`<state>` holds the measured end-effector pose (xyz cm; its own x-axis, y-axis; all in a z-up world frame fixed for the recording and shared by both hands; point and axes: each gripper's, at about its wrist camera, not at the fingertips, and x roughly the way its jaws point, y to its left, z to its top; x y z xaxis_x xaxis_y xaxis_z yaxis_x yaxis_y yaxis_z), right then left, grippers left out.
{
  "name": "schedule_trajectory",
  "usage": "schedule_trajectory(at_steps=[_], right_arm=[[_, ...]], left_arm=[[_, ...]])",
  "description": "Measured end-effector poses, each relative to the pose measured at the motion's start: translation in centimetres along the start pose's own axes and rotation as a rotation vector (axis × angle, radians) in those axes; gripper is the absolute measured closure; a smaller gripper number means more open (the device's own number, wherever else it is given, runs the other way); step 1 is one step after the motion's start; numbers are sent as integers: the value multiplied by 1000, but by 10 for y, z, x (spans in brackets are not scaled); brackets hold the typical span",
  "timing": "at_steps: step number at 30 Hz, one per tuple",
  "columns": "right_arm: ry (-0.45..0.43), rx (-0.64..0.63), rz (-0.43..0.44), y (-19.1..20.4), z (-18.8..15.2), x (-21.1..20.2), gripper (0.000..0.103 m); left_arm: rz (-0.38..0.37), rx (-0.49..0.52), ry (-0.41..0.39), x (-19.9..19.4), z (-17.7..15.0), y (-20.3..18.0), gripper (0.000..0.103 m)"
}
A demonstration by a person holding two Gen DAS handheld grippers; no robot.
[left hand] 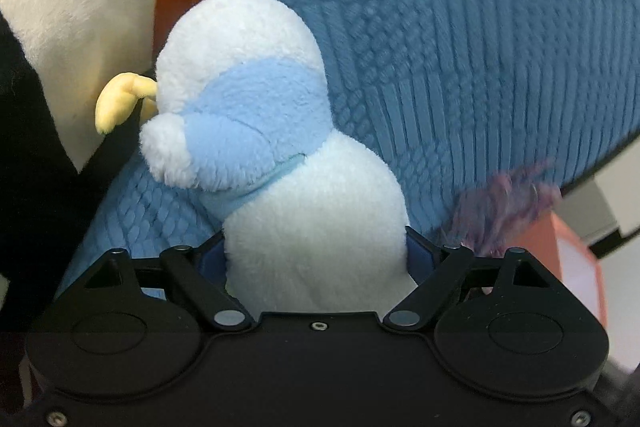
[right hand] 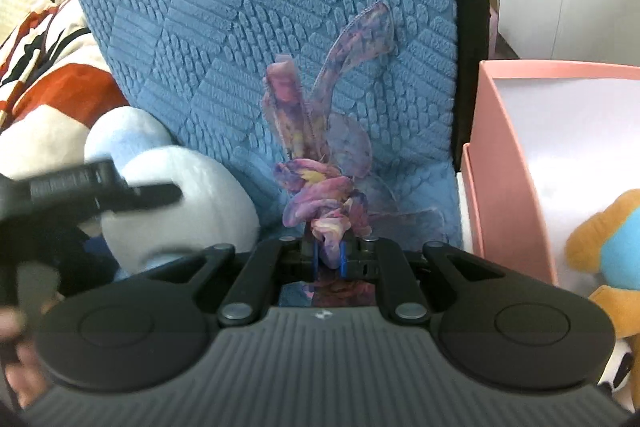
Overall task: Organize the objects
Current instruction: 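Lift the penguin and purple ribbon and carry both toward the pink box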
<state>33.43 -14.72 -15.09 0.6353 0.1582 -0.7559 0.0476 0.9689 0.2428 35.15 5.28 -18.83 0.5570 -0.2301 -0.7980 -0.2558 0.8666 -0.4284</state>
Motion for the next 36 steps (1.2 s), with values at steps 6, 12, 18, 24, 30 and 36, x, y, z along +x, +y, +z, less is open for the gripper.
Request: schedule_trajectory(at_steps=[6, 12, 18, 24, 30, 36], right_arm=[[36, 8, -17, 5, 1, 11, 89], [36, 50, 12, 5, 4, 15, 71], [62, 112, 29, -3, 11, 25, 49], [103, 139, 48, -4, 19, 46, 47], [168, 125, 56, 3, 22, 76, 47], [197, 73, 42, 14, 20, 99, 52]], left_arm=[[9, 34, 13, -6, 4, 12, 12], [-2, -34, 6, -23, 3, 39, 4], [-40, -105, 19, -27, 8, 59, 2], [-54, -138, 16, -20, 9, 64, 2], [-53, -147, 6, -15, 9, 63, 1], [-45, -146, 16, -12, 10, 63, 0]])
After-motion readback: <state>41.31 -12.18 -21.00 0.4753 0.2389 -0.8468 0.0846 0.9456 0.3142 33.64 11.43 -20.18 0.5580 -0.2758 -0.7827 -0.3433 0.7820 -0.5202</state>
